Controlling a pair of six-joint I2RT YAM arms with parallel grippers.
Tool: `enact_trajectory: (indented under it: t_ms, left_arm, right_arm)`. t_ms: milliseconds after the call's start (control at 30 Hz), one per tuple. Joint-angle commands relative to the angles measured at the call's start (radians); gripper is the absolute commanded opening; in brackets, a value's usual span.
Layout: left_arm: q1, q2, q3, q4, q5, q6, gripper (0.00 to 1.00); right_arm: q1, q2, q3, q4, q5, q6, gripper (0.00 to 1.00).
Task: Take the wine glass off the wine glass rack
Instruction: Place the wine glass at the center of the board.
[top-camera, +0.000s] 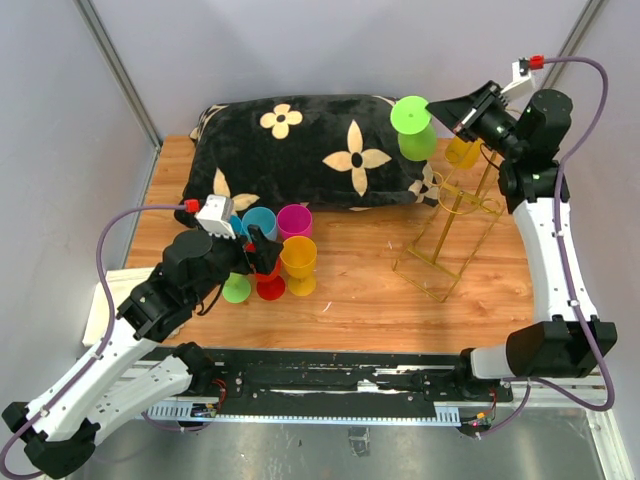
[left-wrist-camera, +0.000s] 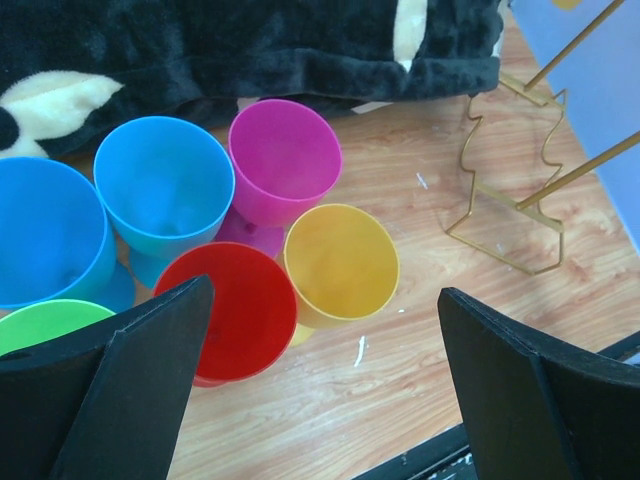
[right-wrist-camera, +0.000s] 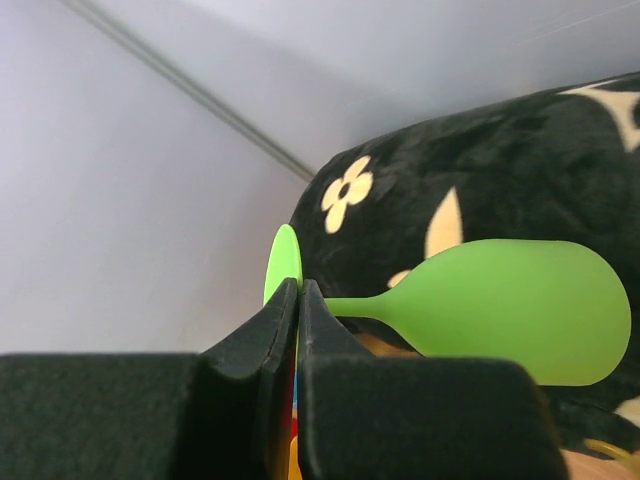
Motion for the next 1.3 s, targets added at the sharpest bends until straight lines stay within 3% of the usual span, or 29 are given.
enact_trajectory:
  t_ms: [0,567,1000,1167,1267]
  left_arm:
    - [0.006,-0.020,0.008,0.069,-0.013,-0.046,1.00]
    - [0.006,-0.047,0.002,0.184,0.046,-0.140,1.00]
    - [0.006,0.052,-0.007,0.461,0.534,-0.173,0.99]
    - [0.005,0.180,-0.008,0.555,0.733,-0.200,0.88]
    - [0.001,0.225,-0.018,0.598,0.801,-0.212,0.87]
  right_arm:
    - [0.066,-0.022,0.023,-0.008,-0.063,-0.076,0.01]
    - [0.380,-0.305,-0.209,-0.080,-0.100,-0.296,0.01]
    - [0.588,-0.512,-0.506,-0.066,0.003,-0.330,0.01]
    - [0.638,-0.571,-0.604,-0.019,0.047,-0.306,0.01]
    - [0.647,-0.610,-0.666,0.035,0.064,-0.267,0.01]
